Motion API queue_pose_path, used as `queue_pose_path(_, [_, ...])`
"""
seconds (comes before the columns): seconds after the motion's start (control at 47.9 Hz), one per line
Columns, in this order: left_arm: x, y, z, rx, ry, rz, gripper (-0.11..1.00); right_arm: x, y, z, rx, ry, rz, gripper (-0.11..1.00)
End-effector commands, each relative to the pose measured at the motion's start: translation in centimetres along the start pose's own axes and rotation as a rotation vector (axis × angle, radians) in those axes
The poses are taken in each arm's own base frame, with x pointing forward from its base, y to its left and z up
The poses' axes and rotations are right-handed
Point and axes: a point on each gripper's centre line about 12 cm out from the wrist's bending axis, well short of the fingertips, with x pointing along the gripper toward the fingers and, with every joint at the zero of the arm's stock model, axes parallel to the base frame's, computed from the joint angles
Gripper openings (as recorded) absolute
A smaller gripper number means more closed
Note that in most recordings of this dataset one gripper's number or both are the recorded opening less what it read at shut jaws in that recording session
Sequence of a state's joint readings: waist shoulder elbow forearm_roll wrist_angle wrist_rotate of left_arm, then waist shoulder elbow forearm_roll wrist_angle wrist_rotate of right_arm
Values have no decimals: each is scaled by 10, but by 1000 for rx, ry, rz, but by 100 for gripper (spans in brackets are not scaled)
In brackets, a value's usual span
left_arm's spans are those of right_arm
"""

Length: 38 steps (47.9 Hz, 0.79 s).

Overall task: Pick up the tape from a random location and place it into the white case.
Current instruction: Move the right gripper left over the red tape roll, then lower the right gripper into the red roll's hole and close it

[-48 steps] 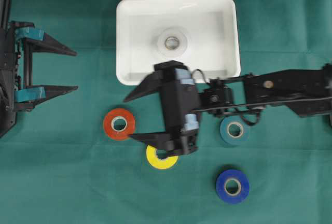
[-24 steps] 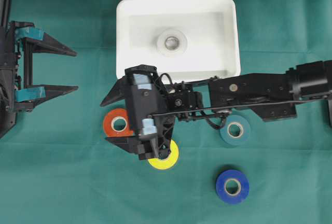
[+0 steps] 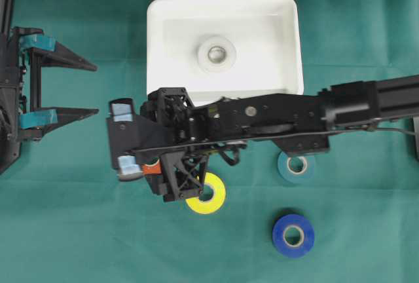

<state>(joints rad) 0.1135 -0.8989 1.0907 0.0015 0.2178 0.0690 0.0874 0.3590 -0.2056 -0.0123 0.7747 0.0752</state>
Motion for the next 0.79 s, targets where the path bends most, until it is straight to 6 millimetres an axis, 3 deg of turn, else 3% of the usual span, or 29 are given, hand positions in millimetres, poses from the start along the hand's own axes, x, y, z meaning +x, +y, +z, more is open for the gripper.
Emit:
queue_pose_path(0.0, [0,0,6,-4,-19,-1,97,-17,-1,15,5,-9,-2,91])
queue_pose_path(0.772, [0,0,5,-5,-15,-1,97,-17,-1,20,-1,8,-3,91])
